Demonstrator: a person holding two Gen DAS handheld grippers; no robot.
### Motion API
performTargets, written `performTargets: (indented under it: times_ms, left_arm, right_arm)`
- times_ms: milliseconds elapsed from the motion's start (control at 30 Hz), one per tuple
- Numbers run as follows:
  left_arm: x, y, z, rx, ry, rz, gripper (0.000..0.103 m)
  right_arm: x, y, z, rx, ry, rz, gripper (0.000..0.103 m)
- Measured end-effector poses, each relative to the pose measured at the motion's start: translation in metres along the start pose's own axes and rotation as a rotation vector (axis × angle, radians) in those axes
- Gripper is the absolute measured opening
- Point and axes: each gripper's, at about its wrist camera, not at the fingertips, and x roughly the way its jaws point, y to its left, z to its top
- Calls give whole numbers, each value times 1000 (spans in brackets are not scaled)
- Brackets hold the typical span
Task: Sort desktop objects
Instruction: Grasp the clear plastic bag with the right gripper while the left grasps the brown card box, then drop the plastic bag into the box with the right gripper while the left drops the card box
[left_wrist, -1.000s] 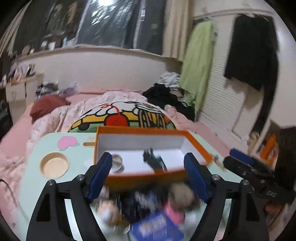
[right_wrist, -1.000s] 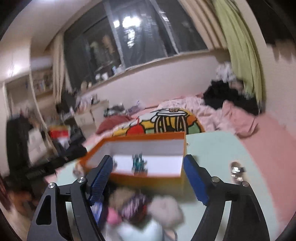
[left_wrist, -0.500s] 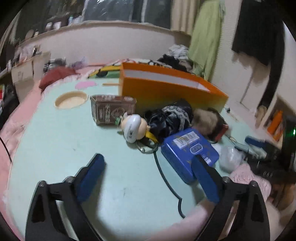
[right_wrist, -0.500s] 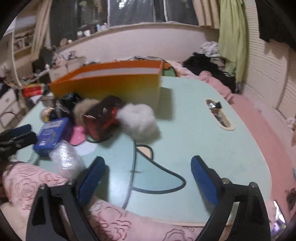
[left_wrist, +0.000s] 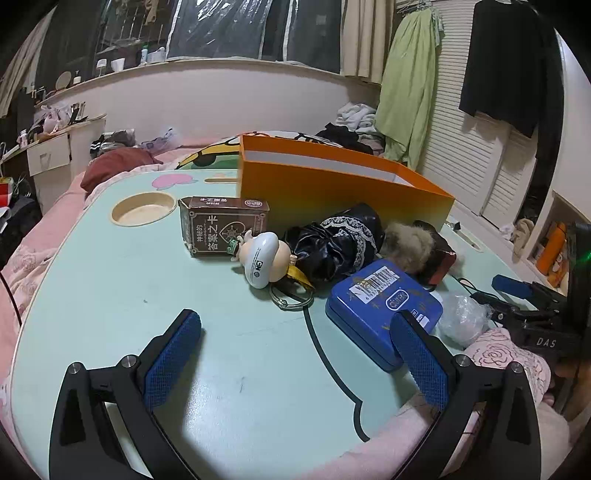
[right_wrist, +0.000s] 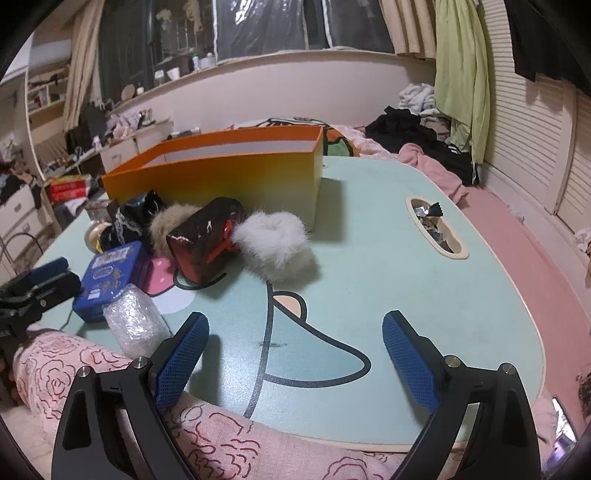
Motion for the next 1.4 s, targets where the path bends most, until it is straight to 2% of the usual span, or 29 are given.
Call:
performTargets:
  times_ms: [267, 400, 500, 600, 700, 767, 800, 867, 967, 1033, 1067, 1100, 1200, 1233, 1267, 1333, 1400]
  left_arm:
    - [-2, -1, 0, 0, -5, -2, 102]
    - [-3, -1, 0, 0, -6, -2, 102]
    - [-4, -1, 0, 0, -7, -3, 102]
    - [-4, -1, 0, 0, -8, -4, 102]
    - [-5, -1, 0, 0, -8, -3, 102]
    - [-6, -1, 0, -3, -12, -4, 102]
    - [-7, 0, 0, -13, -17, -4, 102]
    - [-12, 5, 1, -37, -28, -23, 102]
    - [-24, 20, 10, -126, -35, -114, 102]
    - [-30, 29, 21, -176, -38, -130, 102]
    - [-31, 32, 29, -182, -40, -108, 102]
    - [-30, 31, 43, -164, -40, -50, 102]
    - [-15, 22, 67, -78, -28, 66, 102]
    - [-3, 19, 75, -57, 3, 101, 102]
    - [7, 18, 79, -50, 32, 117, 99]
    - [33, 18, 87, -61, 102, 145, 84]
    - [47, 20, 88, -76, 153, 133, 58]
  right_arm:
    - [-9, -19, 2, 119, -66, 144, 94]
    - [-14, -22, 1, 144, -84, 180, 85]
    - [-25, -11, 3, 102, -128, 197, 79]
    - [-41, 13, 8, 20, -176, 282, 79]
    - [-37, 48, 14, -105, -118, 322, 78]
    - [-16, 71, 11, -204, -5, 287, 65]
    - [-6, 76, 9, -223, 50, 288, 49]
    - [-5, 78, 9, -221, 71, 316, 37]
    - [-10, 74, 8, -202, 52, 317, 35]
    - [-11, 72, 9, -191, 48, 320, 35]
    - [-11, 71, 9, -189, 49, 323, 35]
    - [-11, 71, 10, -188, 50, 325, 35]
    - [-10, 71, 9, -188, 49, 326, 35]
    - [-8, 70, 9, -186, 50, 327, 35]
    - [-8, 70, 10, -183, 49, 329, 35]
    - [-5, 67, 7, -181, 48, 332, 35]
    - [-4, 66, 6, -180, 48, 332, 35]
